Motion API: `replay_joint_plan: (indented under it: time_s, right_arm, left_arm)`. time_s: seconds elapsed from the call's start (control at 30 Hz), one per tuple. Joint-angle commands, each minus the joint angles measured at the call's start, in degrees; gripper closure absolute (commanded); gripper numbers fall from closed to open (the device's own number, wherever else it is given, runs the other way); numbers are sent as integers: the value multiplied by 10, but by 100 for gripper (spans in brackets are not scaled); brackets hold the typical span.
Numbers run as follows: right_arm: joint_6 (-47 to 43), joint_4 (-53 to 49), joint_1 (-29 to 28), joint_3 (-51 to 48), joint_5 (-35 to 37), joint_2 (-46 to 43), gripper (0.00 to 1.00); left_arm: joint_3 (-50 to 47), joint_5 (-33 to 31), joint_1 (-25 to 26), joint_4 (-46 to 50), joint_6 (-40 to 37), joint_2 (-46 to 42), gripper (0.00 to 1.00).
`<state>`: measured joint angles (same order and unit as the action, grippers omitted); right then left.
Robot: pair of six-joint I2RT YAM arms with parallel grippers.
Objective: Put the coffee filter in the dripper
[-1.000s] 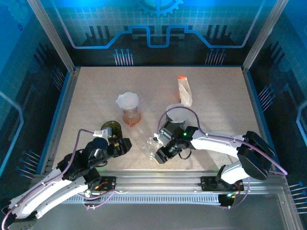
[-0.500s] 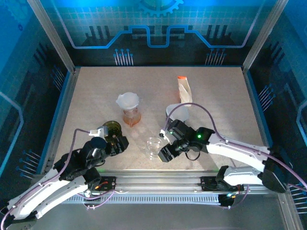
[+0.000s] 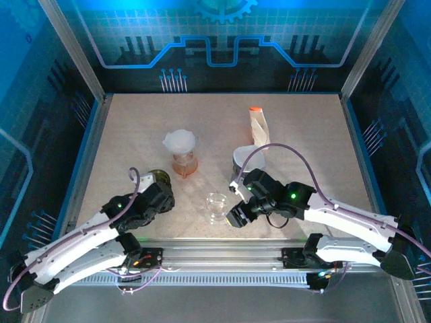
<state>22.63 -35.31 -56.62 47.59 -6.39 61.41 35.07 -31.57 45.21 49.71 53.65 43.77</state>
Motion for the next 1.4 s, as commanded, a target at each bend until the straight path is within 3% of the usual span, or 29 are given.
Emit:
replay_joint_plan:
  time_s: [0.0,0.17,0.77,1.03,1.37]
  right_arm:
    - [-11,6,-8,-7,0,-16,31]
    - [-14,4,-8,-14,1,-31,31]
    - [-12,3,-7,-13,-3,-56,31]
    - [-11,4,-7,-17,-5,-63,31]
    - [-9,7,-6,-20,-1,-67,31]
  left_arm:
    - [-25,-36,-9,-28,-2,18,28]
    - [-51,-33,-25,-78,-9,53,37]
    - [-79,-38,-75,-189,-7,152,57]
    - [-85,-67,-76,-185,12,136,76]
    - [-81,-50,-76,-168,12,115,91]
